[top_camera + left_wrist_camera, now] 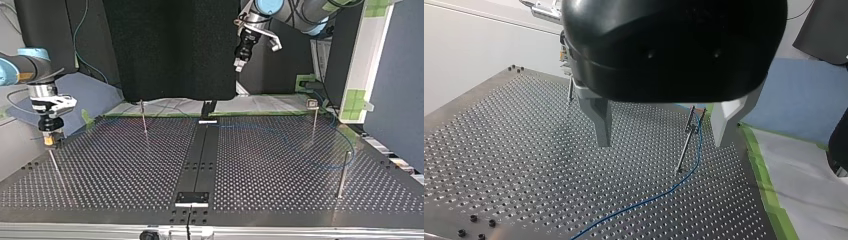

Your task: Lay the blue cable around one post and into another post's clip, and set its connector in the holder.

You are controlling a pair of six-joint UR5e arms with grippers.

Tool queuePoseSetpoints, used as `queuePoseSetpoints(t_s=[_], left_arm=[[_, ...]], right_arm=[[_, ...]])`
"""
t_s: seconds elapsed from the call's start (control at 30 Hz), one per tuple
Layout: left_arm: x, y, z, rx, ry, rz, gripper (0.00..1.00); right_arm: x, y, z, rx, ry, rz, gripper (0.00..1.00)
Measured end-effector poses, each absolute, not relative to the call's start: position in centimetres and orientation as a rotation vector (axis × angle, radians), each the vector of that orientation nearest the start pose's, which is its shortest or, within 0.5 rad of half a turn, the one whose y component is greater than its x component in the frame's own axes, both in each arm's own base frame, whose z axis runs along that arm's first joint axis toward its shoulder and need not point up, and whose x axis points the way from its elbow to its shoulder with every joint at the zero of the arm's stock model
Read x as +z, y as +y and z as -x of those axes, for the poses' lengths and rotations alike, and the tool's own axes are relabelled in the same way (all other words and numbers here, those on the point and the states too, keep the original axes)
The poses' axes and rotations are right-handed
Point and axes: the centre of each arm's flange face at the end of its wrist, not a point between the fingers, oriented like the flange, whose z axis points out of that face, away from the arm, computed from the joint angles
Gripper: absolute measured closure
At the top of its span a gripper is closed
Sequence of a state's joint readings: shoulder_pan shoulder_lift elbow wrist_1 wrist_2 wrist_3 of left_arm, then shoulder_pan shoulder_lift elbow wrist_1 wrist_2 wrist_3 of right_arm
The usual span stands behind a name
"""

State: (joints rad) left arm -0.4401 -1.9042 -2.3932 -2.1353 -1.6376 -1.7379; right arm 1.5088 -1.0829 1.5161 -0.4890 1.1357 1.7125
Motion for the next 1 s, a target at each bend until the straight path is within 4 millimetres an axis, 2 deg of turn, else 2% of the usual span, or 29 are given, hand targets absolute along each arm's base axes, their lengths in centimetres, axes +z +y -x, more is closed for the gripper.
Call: queuePoseSetpoints(t_s=[0.63, 1.0], left_arm=[[9.2, -27.5, -29.2, -0.386, 1.729, -0.183, 0.02], [9.1, -27.4, -29.2, -0.382, 1.731, -0.184, 0.02]], right_arm=[[27.9, -66.4, -12.5, 1.618, -1.094, -1.385, 1.0], [27.0, -66.9, -12.6, 1.623, -1.09, -1.415, 1.0]])
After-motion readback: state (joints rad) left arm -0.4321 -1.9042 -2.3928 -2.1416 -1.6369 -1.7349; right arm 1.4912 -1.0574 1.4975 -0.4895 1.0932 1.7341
